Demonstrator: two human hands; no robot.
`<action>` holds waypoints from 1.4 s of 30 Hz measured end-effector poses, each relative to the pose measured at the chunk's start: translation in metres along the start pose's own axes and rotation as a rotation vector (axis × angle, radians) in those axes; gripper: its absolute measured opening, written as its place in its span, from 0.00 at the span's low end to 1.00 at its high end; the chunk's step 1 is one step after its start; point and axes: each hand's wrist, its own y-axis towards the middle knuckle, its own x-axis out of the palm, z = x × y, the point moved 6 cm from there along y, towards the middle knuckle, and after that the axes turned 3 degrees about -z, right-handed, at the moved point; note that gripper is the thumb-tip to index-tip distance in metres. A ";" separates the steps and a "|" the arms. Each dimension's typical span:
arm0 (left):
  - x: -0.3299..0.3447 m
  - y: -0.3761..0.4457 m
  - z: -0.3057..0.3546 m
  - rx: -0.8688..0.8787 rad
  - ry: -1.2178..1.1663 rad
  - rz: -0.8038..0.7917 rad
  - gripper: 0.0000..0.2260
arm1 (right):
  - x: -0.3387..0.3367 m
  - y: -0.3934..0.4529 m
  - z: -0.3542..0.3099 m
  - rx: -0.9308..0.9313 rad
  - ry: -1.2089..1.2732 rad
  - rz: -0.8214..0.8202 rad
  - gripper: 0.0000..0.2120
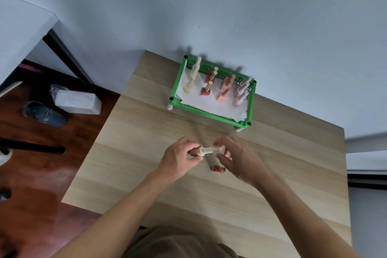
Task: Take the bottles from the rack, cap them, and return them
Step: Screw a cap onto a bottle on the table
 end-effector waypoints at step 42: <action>0.025 -0.010 -0.044 -0.195 -0.016 -0.020 0.14 | 0.019 -0.030 0.050 0.067 -0.062 -0.008 0.10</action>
